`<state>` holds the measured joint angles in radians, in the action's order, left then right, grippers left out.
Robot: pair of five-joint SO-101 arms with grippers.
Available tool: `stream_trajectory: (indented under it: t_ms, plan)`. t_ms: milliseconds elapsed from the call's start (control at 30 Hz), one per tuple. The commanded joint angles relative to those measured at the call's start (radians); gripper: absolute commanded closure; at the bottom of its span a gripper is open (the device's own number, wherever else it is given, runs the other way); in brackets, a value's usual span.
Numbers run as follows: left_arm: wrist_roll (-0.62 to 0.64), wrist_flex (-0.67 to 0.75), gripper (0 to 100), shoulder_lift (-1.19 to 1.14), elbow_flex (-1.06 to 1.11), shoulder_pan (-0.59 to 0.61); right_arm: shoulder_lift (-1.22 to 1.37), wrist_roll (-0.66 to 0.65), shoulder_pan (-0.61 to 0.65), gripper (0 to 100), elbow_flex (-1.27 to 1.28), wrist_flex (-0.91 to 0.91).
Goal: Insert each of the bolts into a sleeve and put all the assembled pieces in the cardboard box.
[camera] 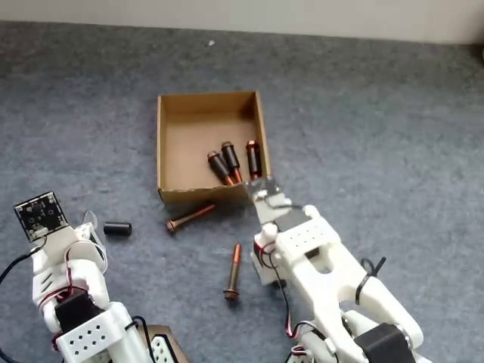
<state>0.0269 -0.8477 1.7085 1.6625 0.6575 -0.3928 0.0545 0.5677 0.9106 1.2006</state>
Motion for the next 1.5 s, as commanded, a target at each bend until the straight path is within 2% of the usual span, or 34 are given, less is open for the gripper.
stream_trajectory:
  t_ms: [0,200,367,600,867,1067,1267,1367,1467]
  plan:
    - [0.008,0.020,77,0.008,-0.021,0.005,0.002,0.097,0.012,99.3,-0.160,0.084]
    - [0.008,0.020,77,0.008,-0.021,-0.012,-0.041,0.143,0.010,99.3,-0.182,0.088]
    - [-0.104,0.018,77,0.008,-0.001,-0.081,-0.260,0.181,-0.045,99.3,-0.108,0.048]
    - [-0.149,0.017,77,0.008,-0.002,-0.130,-0.538,0.209,-0.189,99.3,0.156,-0.208]
    - [-0.236,0.009,77,-0.001,-0.048,-0.285,-0.576,0.207,-0.323,99.3,0.309,-0.437]
    - [-0.284,-0.218,77,-0.002,-0.214,-0.507,-0.576,0.278,-0.426,99.3,0.329,-0.530]
    - [-0.328,-0.404,77,-0.004,-0.404,-0.691,-0.576,0.285,-0.507,99.3,0.366,-0.624]
    - [-0.394,-0.471,77,-0.004,-0.453,-0.766,-0.578,0.290,-0.547,99.3,0.389,-0.679]
    - [-0.466,-0.480,77,-0.005,-0.464,-0.791,-0.578,0.351,-0.599,99.3,0.389,-0.697]
